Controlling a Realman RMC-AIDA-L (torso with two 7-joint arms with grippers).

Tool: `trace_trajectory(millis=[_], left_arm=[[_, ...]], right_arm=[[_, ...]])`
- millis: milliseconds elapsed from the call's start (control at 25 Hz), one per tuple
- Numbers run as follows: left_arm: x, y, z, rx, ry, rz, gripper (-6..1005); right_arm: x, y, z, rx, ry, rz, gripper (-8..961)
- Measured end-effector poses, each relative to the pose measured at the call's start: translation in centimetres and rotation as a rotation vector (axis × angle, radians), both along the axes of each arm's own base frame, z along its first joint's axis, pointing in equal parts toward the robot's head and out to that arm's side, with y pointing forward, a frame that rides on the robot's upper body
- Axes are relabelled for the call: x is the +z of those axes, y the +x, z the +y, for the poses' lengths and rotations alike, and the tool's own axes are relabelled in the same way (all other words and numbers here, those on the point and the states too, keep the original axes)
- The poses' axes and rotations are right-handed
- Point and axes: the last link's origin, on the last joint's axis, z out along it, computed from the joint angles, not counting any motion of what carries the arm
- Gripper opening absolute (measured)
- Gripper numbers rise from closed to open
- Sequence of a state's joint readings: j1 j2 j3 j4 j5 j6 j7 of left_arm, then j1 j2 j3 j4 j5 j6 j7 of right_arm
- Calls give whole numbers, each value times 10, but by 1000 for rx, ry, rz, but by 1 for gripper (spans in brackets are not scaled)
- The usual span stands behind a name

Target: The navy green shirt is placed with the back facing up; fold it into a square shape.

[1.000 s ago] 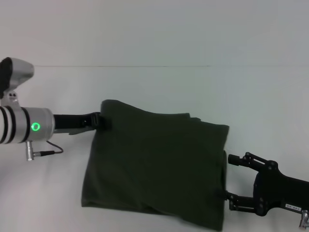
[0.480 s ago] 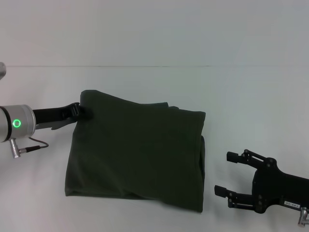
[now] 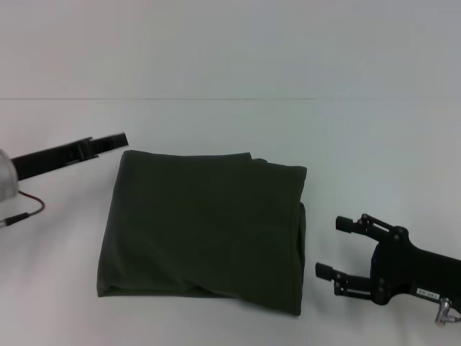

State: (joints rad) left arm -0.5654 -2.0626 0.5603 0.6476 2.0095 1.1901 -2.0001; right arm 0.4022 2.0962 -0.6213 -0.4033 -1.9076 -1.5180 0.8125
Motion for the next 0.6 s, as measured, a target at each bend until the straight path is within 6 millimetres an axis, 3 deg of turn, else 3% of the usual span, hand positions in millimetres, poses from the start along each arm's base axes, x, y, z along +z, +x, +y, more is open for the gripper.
trace_trajectory(millis=[240, 400, 520, 600], left_arm=[[18, 12, -51, -453, 60, 62, 383], [8, 4, -91, -621, 19, 111, 579], [-10, -13, -127, -673, -9, 171, 680], [-14, -17, -134, -676, -5, 182, 746]], right_arm=[[-2, -16, 13, 36, 10, 34, 918], [-8, -21, 13, 66, -26, 20, 918], [-14, -18, 7, 62, -49, 12, 918], [-16, -16, 3, 59, -51, 14, 918]])
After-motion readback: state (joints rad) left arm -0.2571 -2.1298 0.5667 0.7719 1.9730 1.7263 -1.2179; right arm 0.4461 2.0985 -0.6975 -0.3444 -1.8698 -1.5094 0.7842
